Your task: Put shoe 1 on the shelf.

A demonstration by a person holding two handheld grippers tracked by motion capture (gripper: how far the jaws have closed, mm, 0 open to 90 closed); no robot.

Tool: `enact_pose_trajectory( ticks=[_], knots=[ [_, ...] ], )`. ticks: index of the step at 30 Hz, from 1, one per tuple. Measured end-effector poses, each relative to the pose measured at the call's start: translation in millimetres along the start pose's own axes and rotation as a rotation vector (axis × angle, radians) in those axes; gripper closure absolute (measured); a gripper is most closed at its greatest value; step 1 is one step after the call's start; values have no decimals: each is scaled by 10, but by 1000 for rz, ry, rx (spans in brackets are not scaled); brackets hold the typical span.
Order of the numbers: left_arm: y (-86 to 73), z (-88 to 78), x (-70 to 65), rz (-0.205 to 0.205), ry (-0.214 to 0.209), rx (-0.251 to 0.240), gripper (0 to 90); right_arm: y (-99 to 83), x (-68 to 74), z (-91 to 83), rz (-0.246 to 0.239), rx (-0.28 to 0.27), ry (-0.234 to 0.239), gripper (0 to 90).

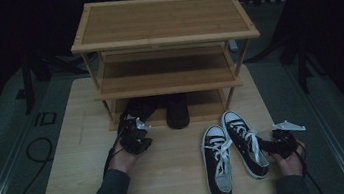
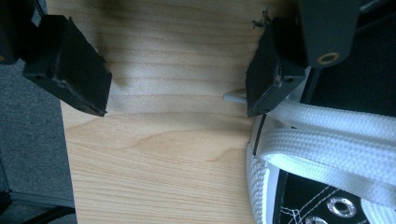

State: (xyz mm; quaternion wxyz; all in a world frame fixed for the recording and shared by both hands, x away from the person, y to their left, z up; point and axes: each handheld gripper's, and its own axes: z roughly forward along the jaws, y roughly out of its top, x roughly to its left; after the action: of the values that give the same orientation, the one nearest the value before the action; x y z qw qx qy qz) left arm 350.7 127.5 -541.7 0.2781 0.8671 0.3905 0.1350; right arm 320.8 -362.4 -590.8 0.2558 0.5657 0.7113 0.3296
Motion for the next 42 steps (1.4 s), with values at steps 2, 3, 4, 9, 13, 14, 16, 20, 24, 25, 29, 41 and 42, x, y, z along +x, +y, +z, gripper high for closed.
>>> enact_pose_trajectory(
  ticks=[2, 3, 4, 9, 13, 14, 16, 20, 24, 25, 29, 41, 42],
  knots=[
    [-65, -39, 39, -11, 10, 2, 888, 0, 0, 0, 0, 0, 0, 222],
    [-100, -56, 61, -19, 15, 3, 887, 0, 0, 0, -1, 0, 0, 223],
    [-134, -70, 83, -25, 16, 2, 885, 0, 0, 0, 0, 0, 0, 222],
    [-286, -130, 168, -56, 36, 6, 880, 0, 1, 0, 1, 0, 1, 222],
    [-402, -184, 237, -75, 55, 18, 879, 0, 0, 0, -1, 0, 0, 222],
    [-429, -198, 257, -79, 61, 23, 879, 0, 1, 0, 1, 0, 1, 223],
    [-478, -219, 294, -91, 72, 27, 880, 0, 0, 0, 0, 0, 1, 223],
    [-557, -217, 362, -101, 112, 51, 880, 0, 0, 0, -1, 0, 0, 222],
    [-581, -215, 431, -122, 134, 45, 880, 0, 0, 0, -1, 0, 0, 223],
    [-574, -213, 449, -123, 141, 49, 880, 0, 0, 0, 0, 0, 0, 223],
    [-527, -175, 497, -128, 166, 46, 884, 0, 0, 0, 0, 0, 0, 223],
    [-321, -33, 456, -145, 167, 21, 900, 0, 0, 0, 0, 0, 0, 223],
    [-297, -22, 442, -145, 163, 18, 900, 0, 0, 0, 0, 0, 0, 222]
  ],
)
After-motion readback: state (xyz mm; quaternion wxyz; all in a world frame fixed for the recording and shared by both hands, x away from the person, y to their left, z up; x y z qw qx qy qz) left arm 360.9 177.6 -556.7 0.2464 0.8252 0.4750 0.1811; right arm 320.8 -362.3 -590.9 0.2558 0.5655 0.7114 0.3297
